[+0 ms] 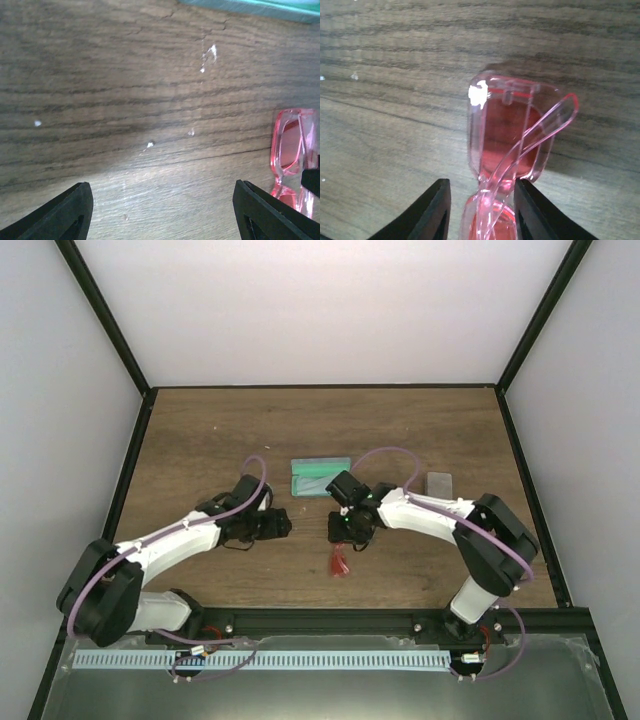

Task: Organize the sunglasses
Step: Pick up the sunglasses from the center of the board.

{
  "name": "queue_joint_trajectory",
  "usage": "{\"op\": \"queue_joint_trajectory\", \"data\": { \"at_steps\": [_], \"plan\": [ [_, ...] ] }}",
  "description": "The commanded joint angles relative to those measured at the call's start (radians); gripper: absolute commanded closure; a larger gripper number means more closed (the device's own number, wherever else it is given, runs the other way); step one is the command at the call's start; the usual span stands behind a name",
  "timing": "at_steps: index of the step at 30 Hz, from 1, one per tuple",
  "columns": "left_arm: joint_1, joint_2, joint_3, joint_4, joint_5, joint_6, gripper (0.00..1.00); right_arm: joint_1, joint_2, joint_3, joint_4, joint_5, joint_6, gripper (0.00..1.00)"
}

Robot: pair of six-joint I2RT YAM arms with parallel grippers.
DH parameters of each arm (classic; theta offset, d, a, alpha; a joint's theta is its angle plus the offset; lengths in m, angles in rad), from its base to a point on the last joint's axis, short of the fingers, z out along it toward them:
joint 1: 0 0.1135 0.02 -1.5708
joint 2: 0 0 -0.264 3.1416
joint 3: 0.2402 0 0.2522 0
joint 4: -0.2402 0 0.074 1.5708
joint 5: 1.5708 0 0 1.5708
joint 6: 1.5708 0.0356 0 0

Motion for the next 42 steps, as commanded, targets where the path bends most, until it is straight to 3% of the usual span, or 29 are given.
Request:
{"op": "queue_joint_trajectory", "data": {
  "at_steps": [1, 17, 28, 30, 35, 39, 42],
  "plan": [
    [0.010, -0.036, -0.034, -0.018, 0.012, 0.006, 0.21, 0.009, 0.043, 0.051, -0.036, 0.050, 0.017, 0.66],
    [0.032, -0.093, -0.080, -0.040, 0.017, 0.040, 0.21, 0.011, 0.073, 0.089, -0.064, 0.078, 0.038, 0.85],
    [0.041, -0.091, -0.070, -0.023, 0.024, 0.045, 0.21, 0.012, 0.062, 0.139, -0.101, 0.111, 0.037, 0.87],
    [0.044, -0.082, -0.055, -0.020, 0.025, 0.049, 0.21, 0.012, 0.071, 0.154, -0.109, 0.114, 0.031, 0.84],
    [0.050, -0.070, -0.043, -0.019, 0.026, 0.061, 0.21, 0.013, 0.077, 0.168, -0.134, 0.121, 0.011, 0.58],
    [0.053, -0.064, -0.058, -0.010, 0.033, 0.068, 0.21, 0.017, 0.072, 0.141, -0.139, 0.119, 0.019, 0.55],
    [0.055, -0.068, -0.068, -0.006, 0.037, 0.065, 0.21, 0.034, 0.064, 0.129, -0.137, 0.123, 0.026, 0.61]
  ]
}}
